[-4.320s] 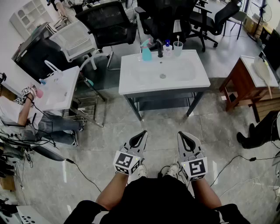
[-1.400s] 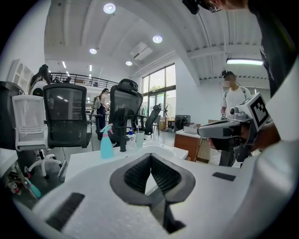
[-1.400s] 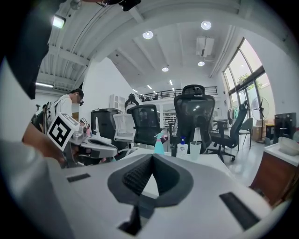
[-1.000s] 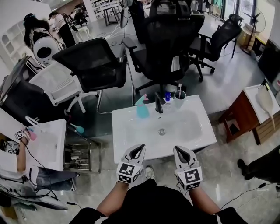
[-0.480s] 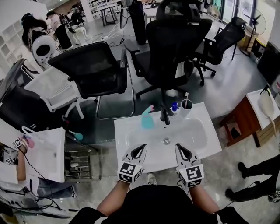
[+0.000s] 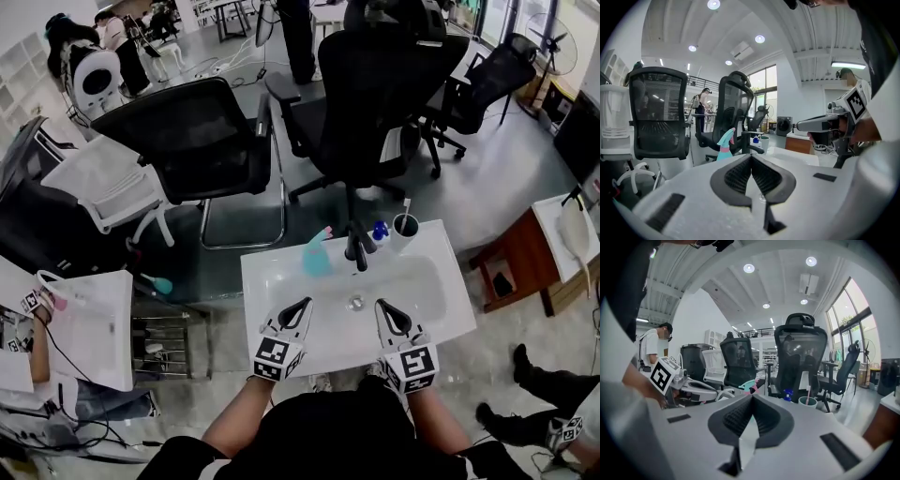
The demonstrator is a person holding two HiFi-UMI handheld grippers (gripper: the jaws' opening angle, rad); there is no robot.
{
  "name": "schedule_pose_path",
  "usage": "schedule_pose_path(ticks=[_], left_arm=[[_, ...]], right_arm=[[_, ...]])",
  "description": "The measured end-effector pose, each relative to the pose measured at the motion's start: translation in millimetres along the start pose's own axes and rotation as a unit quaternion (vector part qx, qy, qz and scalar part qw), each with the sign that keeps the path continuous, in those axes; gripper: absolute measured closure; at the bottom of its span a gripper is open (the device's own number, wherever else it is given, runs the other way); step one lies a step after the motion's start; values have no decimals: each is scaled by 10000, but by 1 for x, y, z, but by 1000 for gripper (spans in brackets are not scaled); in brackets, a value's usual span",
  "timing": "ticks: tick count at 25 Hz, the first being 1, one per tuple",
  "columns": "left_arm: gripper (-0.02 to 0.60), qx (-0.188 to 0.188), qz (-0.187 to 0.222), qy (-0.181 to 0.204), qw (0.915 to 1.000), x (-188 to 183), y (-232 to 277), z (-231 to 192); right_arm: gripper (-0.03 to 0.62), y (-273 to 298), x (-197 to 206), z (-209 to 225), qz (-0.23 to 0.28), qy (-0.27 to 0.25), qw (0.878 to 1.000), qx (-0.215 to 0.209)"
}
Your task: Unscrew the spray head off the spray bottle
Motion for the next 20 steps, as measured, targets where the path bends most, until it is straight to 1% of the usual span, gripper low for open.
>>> schedule_pose_path(ticks=[5, 9, 13, 15, 16, 20], left_arm=[[568, -170, -61, 77, 9998, -6, 25, -3], [568, -390, -288, -78, 9988, -2, 42, -8], [567, -718, -418, -102, 9965, 0, 49, -13], [566, -798, -412, -154, 9958, 1, 53, -15], [547, -825, -400, -192, 9956, 2, 55, -15], [384, -1041, -372, -264, 9935, 3, 63, -22]], right_arm=[[589, 14, 7, 20, -87, -155, 9991, -386], [589, 25, 12, 32, -93, -161, 9980, -596], [589, 35, 10, 39, 17, -278, 9970, -723], [589, 40, 13, 42, 5, -258, 9964, -802], [589, 42, 15, 43, -9, -230, 9962, -841], [589, 51, 22, 45, -80, -133, 9949, -997]])
Point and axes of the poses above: the fingertips, and each gripper's own axes: y forward along the fingers, z to its right, x out of its underside, the point moved 7 cm from there along -y, backward along the fingers, and after that the axes turned 13 degrees about -y, right-handed, at the moved point
